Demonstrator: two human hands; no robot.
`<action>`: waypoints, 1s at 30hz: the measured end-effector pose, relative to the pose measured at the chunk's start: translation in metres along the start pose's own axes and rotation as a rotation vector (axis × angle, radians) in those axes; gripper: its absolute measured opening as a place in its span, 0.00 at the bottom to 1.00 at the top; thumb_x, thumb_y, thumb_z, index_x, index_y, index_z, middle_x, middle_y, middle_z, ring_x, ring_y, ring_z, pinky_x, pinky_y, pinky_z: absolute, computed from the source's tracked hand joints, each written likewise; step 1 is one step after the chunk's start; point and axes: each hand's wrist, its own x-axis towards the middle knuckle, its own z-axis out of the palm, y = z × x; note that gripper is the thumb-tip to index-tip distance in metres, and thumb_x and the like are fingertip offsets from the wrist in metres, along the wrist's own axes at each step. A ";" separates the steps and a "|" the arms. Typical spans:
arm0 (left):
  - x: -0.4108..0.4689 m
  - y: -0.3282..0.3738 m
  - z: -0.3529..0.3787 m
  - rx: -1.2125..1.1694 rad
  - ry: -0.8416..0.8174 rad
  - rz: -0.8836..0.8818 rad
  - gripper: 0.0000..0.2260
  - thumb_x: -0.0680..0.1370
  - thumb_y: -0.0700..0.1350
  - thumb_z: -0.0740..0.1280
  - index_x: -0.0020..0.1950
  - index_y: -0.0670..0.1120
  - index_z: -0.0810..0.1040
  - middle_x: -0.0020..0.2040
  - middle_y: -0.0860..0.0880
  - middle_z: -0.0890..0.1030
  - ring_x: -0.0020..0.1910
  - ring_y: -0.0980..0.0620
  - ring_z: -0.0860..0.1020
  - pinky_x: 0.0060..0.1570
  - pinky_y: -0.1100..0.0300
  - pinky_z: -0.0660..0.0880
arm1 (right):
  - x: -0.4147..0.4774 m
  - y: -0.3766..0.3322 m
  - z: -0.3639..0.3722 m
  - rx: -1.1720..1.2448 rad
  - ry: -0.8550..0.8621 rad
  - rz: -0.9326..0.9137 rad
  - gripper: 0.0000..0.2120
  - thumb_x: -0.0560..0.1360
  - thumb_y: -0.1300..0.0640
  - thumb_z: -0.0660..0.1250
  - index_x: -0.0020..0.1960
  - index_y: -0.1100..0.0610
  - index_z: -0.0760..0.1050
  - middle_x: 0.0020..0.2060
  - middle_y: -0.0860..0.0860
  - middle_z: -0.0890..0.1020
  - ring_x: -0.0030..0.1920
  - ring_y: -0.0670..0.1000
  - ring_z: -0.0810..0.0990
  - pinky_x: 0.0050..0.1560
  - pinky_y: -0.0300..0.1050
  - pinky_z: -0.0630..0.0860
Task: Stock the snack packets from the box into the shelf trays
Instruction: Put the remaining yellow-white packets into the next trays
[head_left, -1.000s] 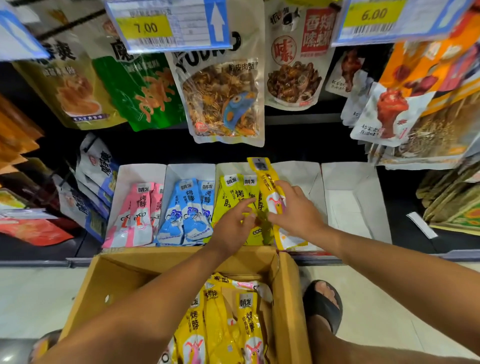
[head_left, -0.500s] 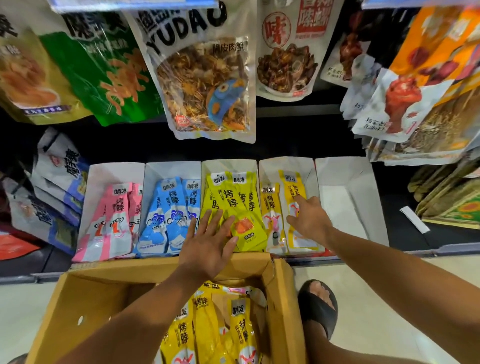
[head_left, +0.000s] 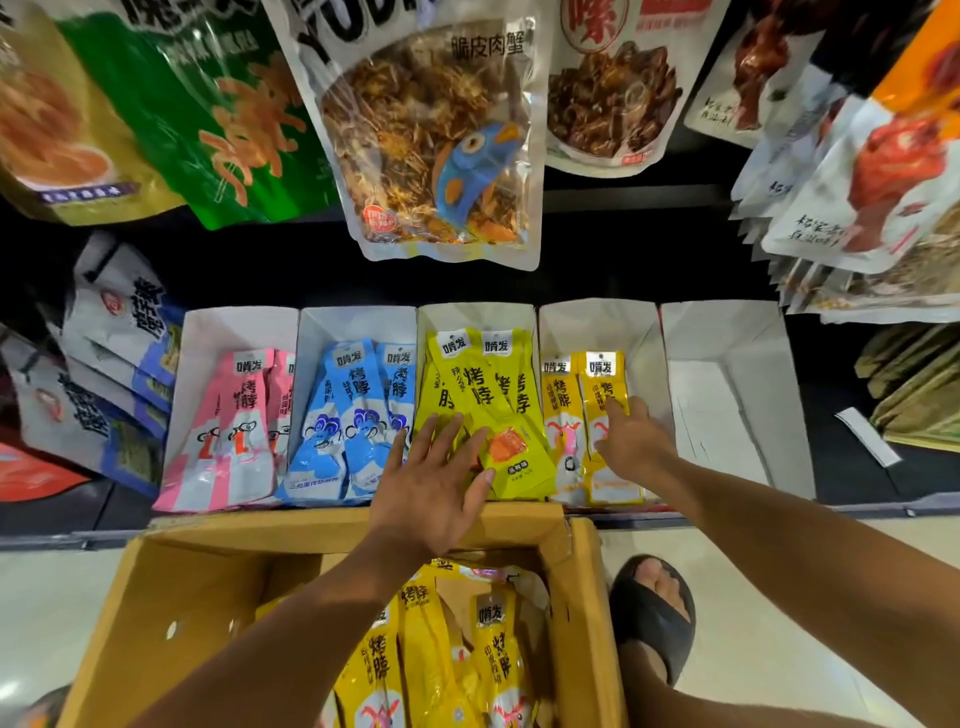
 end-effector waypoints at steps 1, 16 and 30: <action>0.000 0.000 0.000 -0.009 -0.008 0.001 0.32 0.79 0.68 0.30 0.83 0.64 0.43 0.84 0.56 0.44 0.83 0.50 0.37 0.80 0.40 0.44 | 0.001 0.000 0.000 -0.019 -0.002 -0.009 0.29 0.79 0.49 0.63 0.76 0.53 0.58 0.71 0.59 0.62 0.63 0.62 0.74 0.60 0.53 0.74; -0.012 -0.001 -0.015 -0.042 -0.060 0.007 0.43 0.71 0.72 0.23 0.84 0.60 0.45 0.85 0.54 0.41 0.83 0.49 0.36 0.80 0.40 0.39 | -0.038 -0.022 -0.052 -0.080 -0.008 -0.259 0.32 0.76 0.43 0.66 0.76 0.54 0.64 0.72 0.58 0.67 0.68 0.62 0.72 0.65 0.57 0.74; -0.212 -0.072 -0.033 -0.060 -0.059 -0.041 0.31 0.83 0.66 0.40 0.84 0.55 0.55 0.84 0.48 0.54 0.83 0.43 0.53 0.80 0.43 0.51 | -0.224 -0.143 -0.053 0.207 0.001 -0.396 0.27 0.77 0.53 0.68 0.75 0.53 0.68 0.74 0.56 0.67 0.73 0.59 0.68 0.70 0.53 0.69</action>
